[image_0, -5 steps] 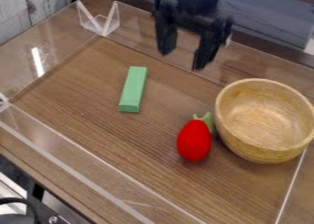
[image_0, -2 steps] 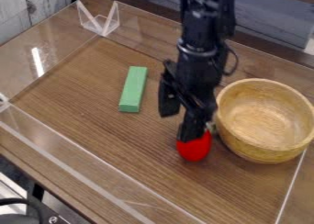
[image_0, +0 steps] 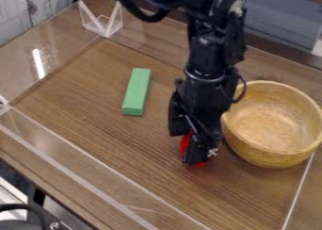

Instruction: Move the red object to the left side of the table

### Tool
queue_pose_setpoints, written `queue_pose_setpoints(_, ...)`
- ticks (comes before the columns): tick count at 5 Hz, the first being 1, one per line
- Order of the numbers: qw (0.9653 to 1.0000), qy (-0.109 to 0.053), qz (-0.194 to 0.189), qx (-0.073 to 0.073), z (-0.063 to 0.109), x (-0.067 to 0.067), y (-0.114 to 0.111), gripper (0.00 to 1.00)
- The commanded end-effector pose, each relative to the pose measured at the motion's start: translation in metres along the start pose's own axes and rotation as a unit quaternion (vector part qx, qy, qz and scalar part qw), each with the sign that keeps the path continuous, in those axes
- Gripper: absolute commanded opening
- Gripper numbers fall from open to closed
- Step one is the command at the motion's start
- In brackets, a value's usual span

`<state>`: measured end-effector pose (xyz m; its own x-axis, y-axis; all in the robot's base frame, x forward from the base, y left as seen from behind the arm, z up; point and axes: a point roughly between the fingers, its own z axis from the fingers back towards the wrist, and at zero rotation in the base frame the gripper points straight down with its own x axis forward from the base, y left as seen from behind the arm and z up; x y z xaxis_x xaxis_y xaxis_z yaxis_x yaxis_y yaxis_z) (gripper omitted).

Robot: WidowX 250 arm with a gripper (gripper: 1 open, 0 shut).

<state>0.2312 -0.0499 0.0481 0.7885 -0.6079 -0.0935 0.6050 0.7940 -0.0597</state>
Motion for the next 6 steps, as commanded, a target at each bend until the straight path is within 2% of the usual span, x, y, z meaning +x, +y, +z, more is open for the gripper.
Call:
queue_pose_setpoints(1,0.9994,-0.026,-0.02,0.011,0.003,0.006,-0.001,1.0)
queue_pose_setpoints(4,0.9987,-0.04,-0.032,0.01,-0.013,0.01,0.001,1.0)
queue_pose_setpoints(5,0.9985,-0.043,-0.033,0.01,-0.016,0.011,0.002,0.0)
queue_pose_setpoints(6,0.9984,-0.045,-0.032,0.01,-0.017,0.011,0.002,0.0)
